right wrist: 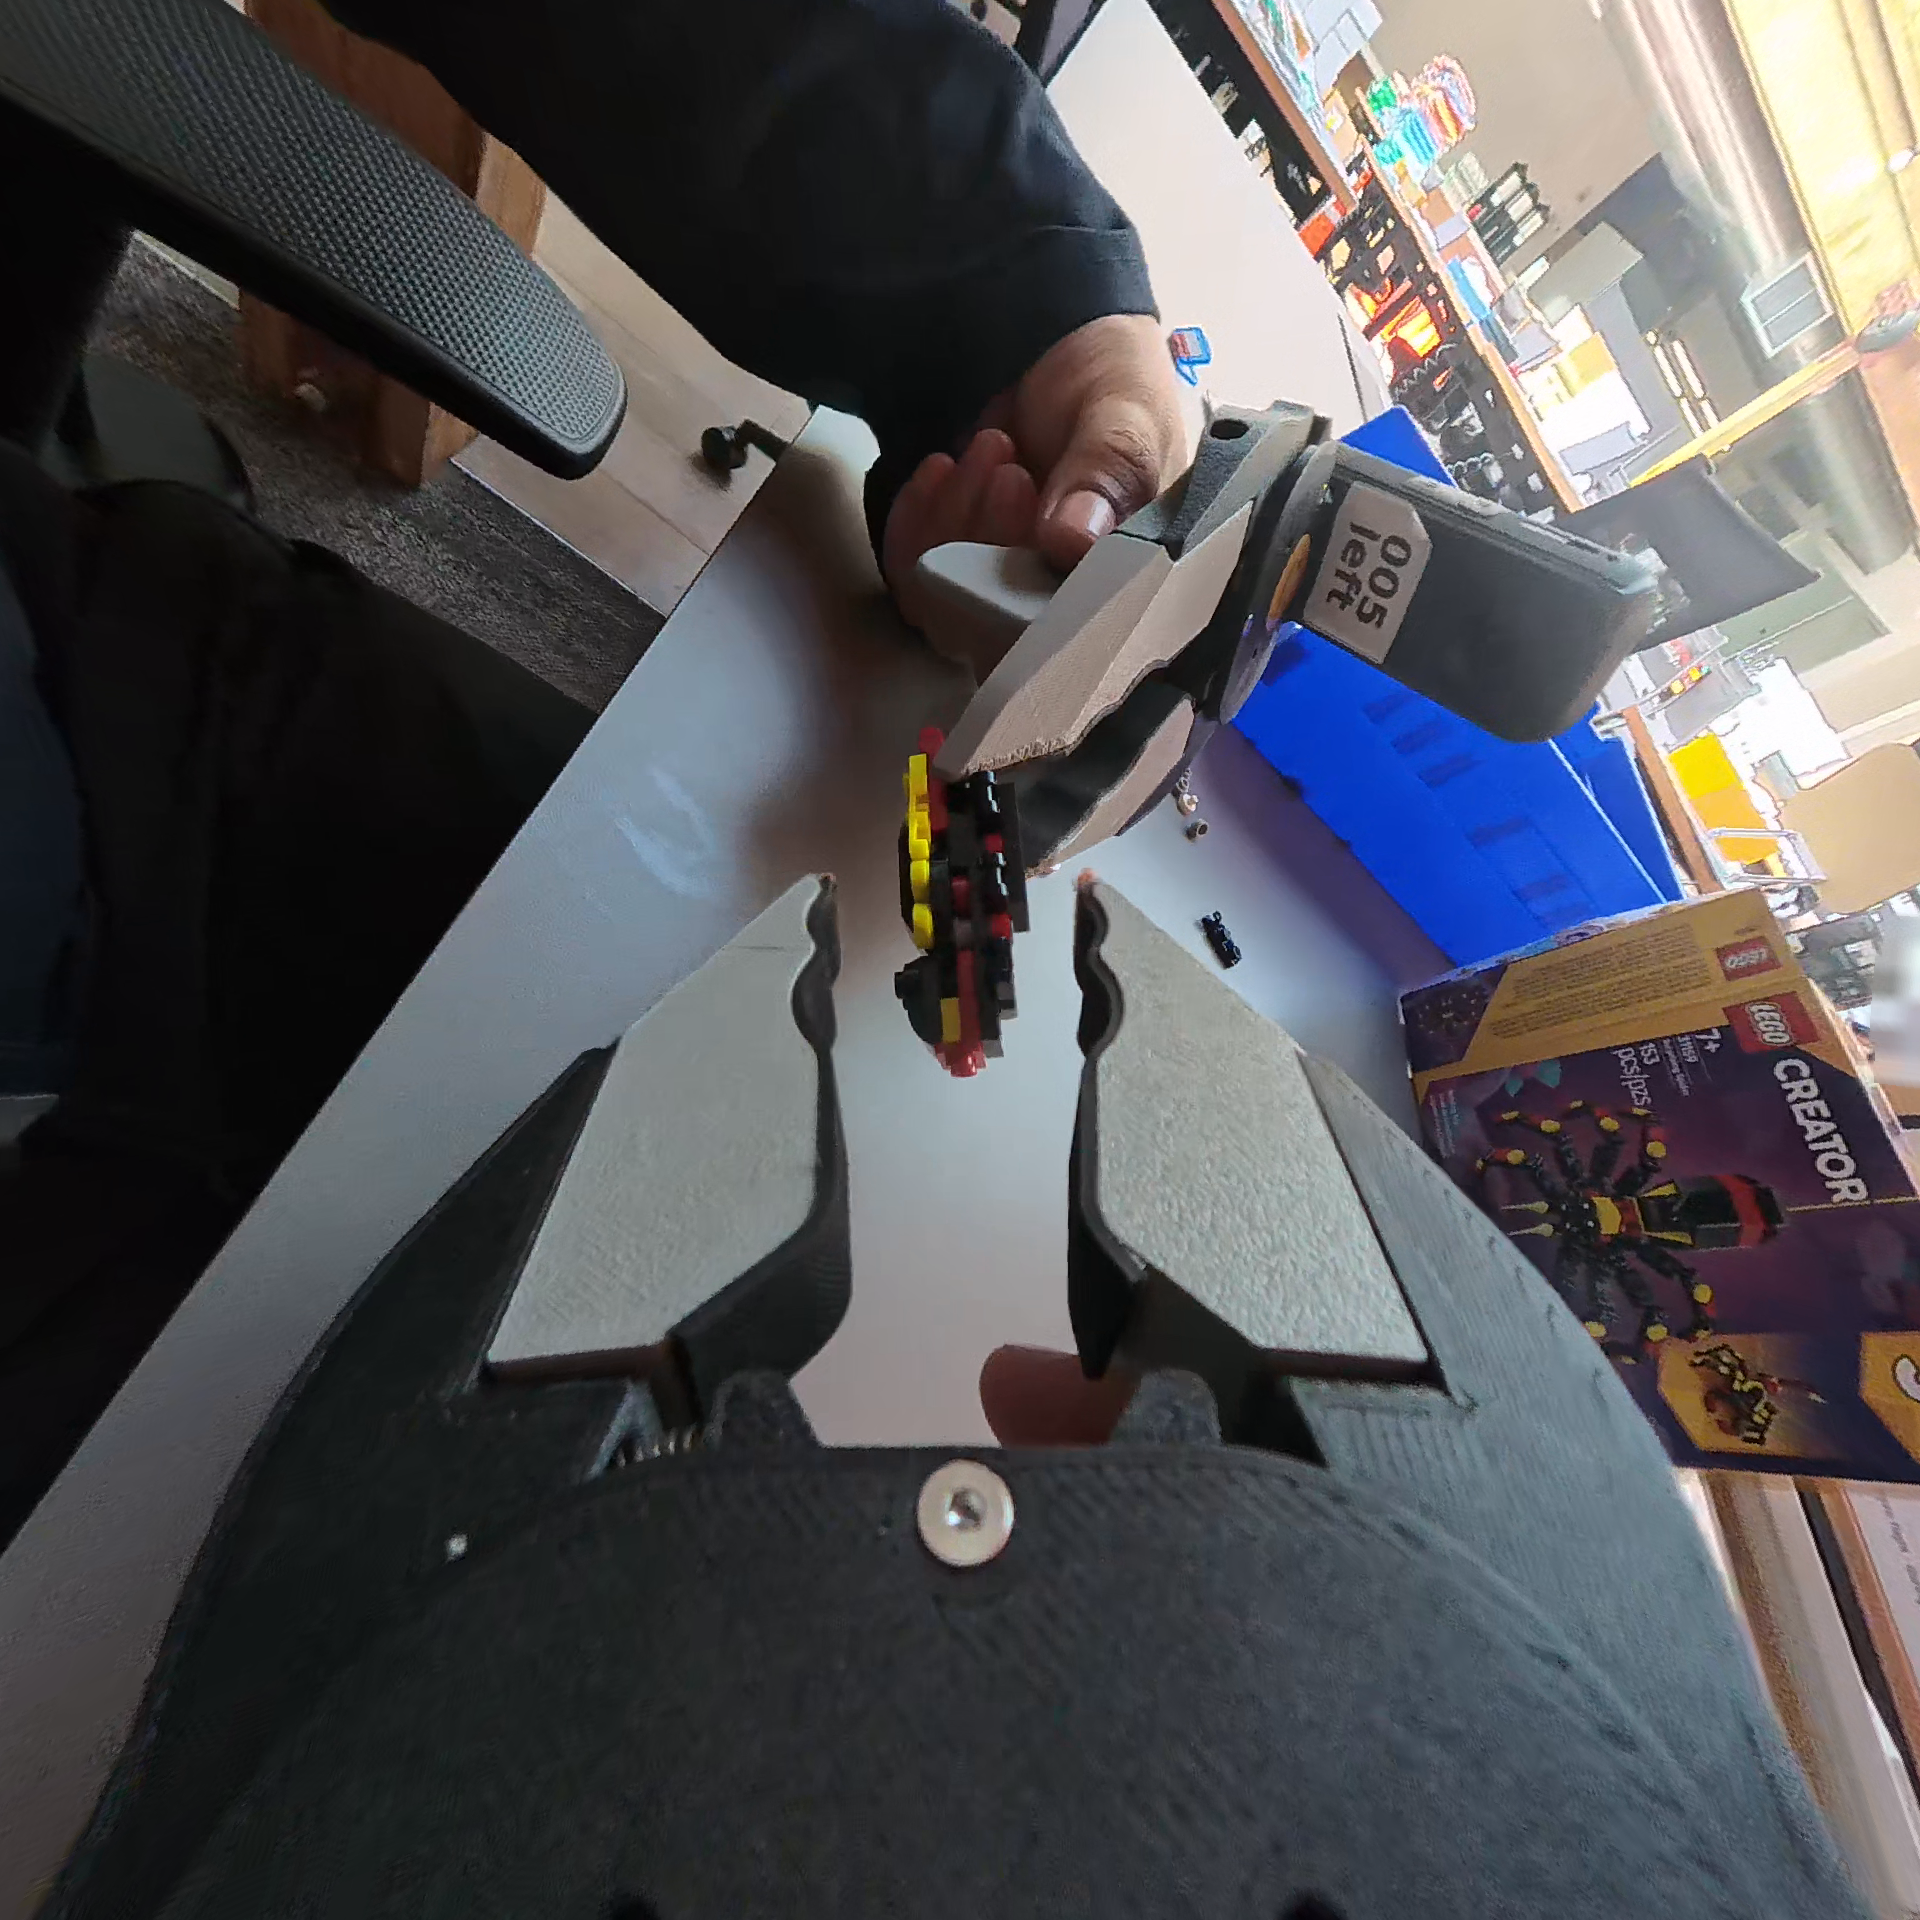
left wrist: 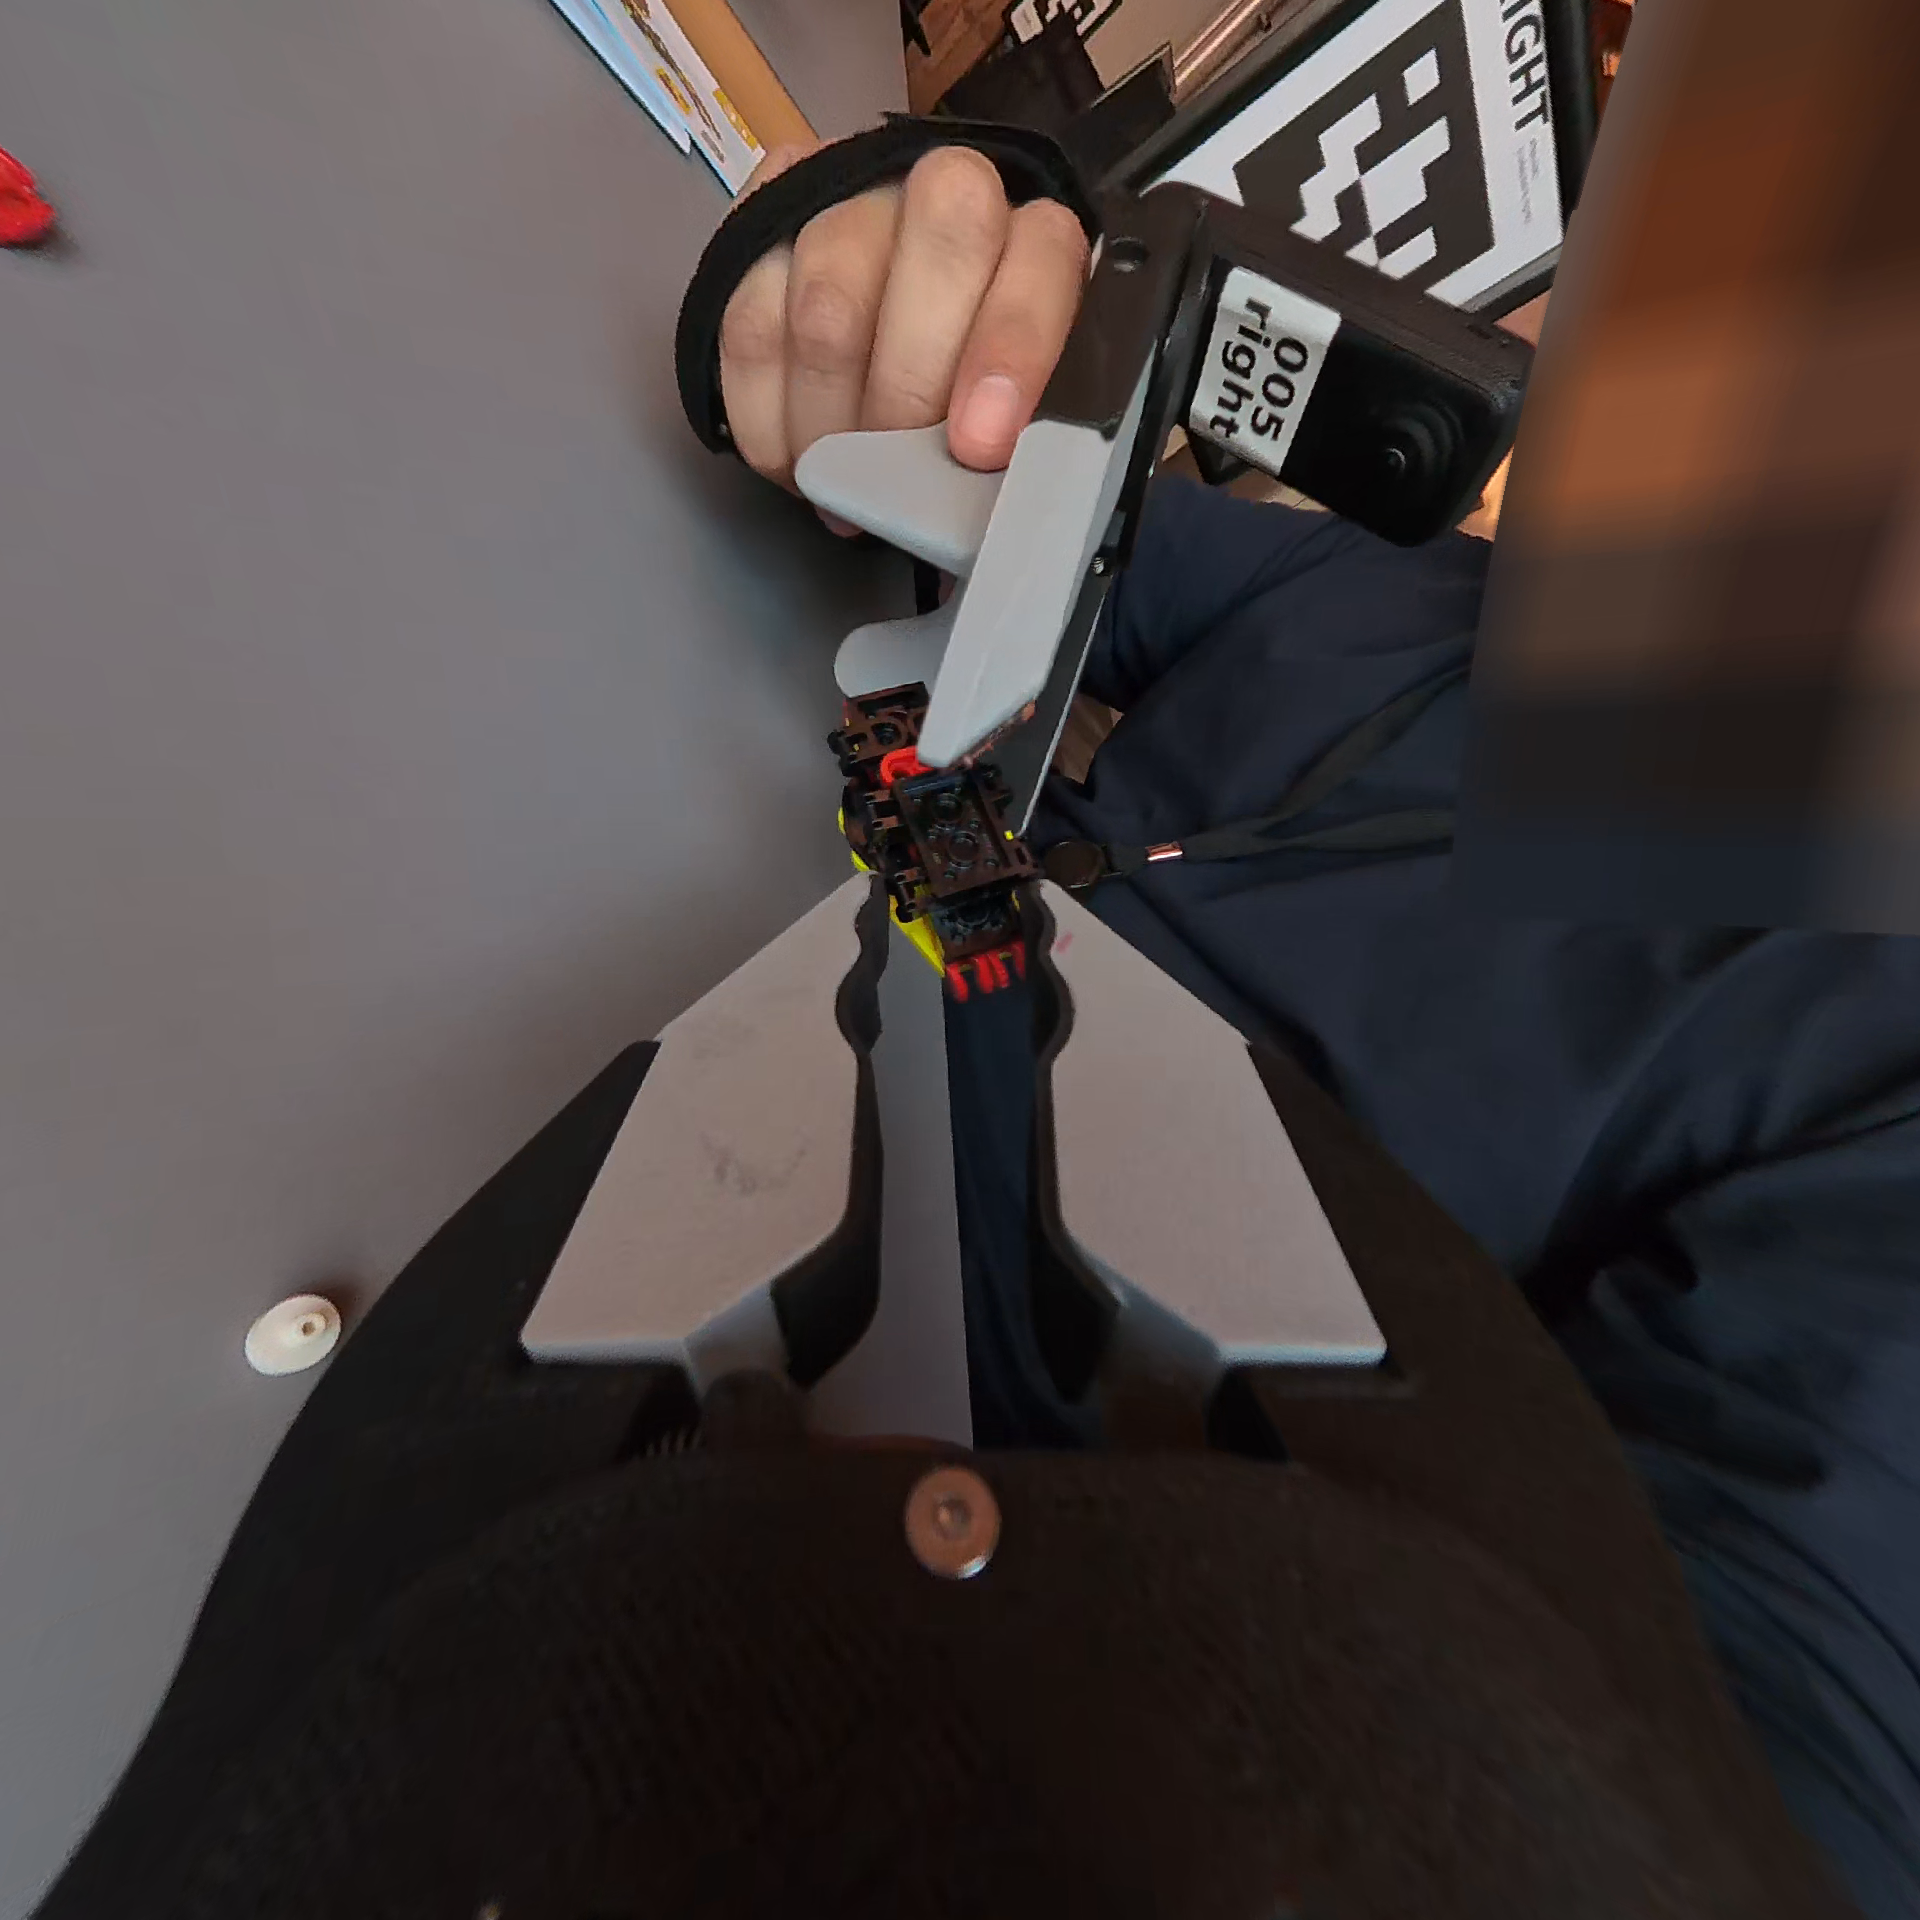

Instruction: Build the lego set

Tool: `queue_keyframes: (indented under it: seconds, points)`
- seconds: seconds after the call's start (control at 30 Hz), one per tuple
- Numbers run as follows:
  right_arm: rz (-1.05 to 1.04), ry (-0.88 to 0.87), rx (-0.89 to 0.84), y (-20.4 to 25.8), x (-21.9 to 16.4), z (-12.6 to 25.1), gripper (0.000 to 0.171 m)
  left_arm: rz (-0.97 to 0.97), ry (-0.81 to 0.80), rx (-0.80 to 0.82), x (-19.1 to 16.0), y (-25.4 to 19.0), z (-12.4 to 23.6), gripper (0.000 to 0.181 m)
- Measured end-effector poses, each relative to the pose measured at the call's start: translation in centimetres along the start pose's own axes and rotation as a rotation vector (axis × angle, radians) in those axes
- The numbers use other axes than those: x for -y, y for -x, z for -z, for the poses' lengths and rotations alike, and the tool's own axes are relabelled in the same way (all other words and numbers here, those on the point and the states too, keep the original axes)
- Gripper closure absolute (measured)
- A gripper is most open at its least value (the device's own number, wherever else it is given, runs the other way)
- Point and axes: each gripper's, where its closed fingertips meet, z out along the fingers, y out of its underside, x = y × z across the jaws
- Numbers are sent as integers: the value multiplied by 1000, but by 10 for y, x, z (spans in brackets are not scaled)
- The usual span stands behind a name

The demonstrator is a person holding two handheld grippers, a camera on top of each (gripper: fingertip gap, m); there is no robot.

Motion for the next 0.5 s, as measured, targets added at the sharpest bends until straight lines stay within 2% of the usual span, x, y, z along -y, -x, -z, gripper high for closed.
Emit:
queue_keyframes:
  seconds: [0.2, 0.5]
  points:
    - [47, -20, -1, 3, 1, -1, 150, 14, 25, -6, -3, 1, -4, 158]
    - [38, -22, 10, 3, 5, 0, 151, 10, 16, -28, -3, -4, -4, 158]
